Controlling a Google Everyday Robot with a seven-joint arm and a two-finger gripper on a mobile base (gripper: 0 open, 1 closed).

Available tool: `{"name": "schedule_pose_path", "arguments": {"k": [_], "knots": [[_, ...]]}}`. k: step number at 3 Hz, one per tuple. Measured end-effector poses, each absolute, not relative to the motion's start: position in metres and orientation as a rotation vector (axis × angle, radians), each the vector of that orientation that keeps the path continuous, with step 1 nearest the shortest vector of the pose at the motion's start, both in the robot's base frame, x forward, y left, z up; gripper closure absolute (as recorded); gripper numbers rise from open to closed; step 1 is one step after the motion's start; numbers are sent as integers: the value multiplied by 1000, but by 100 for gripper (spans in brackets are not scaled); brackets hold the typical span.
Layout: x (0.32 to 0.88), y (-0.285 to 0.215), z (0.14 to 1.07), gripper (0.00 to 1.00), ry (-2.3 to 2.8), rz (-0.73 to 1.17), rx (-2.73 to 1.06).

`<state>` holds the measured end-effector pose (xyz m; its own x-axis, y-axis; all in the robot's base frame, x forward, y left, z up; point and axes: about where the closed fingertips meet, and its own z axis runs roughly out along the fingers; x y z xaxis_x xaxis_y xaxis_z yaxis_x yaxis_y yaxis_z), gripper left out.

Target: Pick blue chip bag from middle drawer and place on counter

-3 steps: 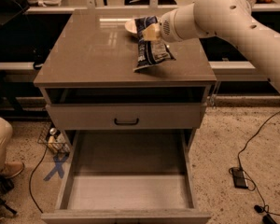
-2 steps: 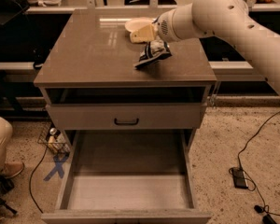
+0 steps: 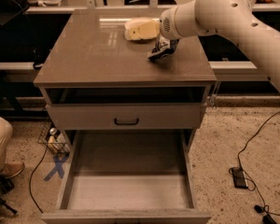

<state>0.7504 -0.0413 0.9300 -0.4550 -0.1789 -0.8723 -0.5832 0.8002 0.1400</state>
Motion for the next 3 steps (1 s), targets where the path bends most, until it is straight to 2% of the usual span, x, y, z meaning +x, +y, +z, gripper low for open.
{"name": "schedule_pose_path", "arguments": {"k": [3], "knots": [[697,23,986,0,1841,601,-918]]}}
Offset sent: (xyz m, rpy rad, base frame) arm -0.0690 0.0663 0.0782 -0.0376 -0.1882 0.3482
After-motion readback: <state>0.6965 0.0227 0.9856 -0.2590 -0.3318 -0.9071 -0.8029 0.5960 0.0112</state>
